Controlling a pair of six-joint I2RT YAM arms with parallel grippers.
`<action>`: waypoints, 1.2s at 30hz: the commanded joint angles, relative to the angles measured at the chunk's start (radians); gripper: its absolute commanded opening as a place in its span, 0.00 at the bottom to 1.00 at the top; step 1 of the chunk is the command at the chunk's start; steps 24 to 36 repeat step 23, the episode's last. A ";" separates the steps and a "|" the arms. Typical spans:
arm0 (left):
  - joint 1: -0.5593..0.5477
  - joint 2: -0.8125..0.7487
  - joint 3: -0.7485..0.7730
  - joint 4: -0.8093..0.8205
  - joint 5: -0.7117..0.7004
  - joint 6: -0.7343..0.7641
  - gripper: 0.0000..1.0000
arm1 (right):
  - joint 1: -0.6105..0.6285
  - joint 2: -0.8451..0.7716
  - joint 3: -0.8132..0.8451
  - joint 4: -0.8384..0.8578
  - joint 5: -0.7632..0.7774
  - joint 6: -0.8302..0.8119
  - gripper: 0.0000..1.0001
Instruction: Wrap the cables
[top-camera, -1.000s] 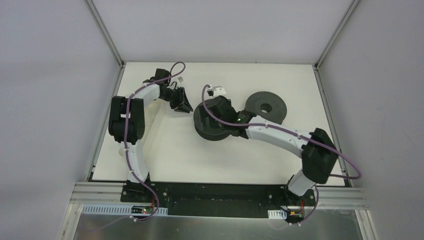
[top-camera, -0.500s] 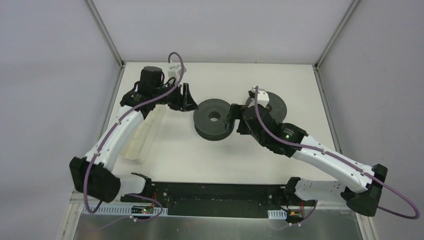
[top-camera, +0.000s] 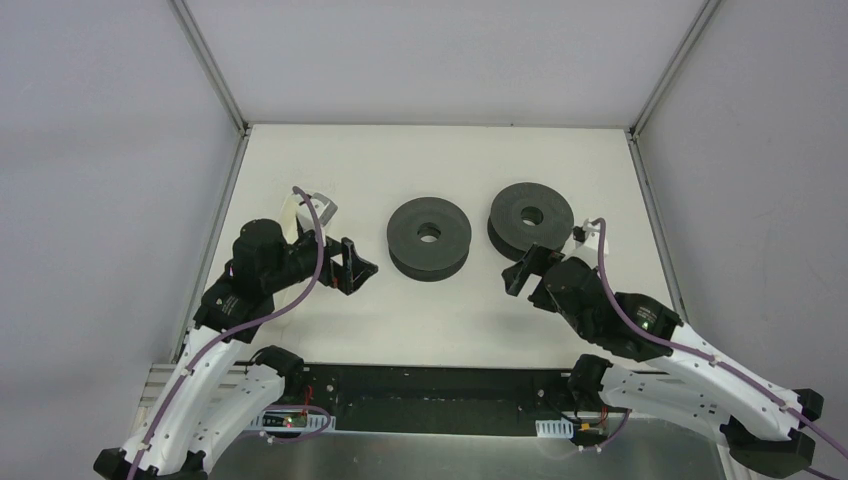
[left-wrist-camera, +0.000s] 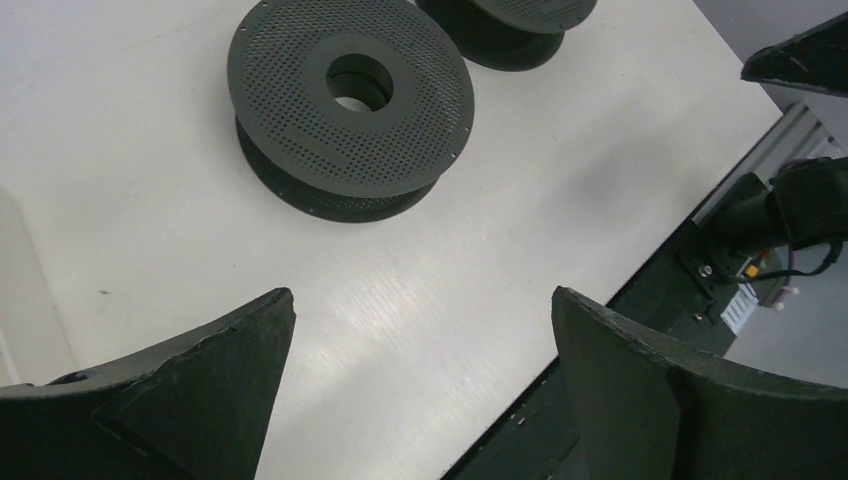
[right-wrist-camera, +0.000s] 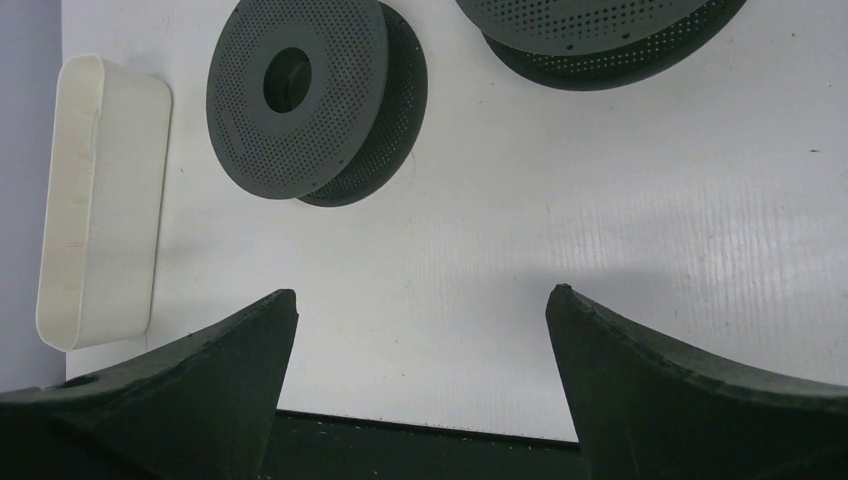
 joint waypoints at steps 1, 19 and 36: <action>0.001 -0.048 -0.071 0.082 -0.098 0.015 0.99 | 0.007 -0.043 -0.032 -0.044 0.024 0.044 0.99; 0.007 -0.111 -0.103 0.075 -0.199 0.025 0.99 | 0.006 -0.061 -0.068 0.057 0.017 -0.003 0.99; 0.013 -0.111 -0.103 0.074 -0.205 0.026 0.99 | 0.007 -0.054 -0.070 0.067 0.026 -0.011 0.99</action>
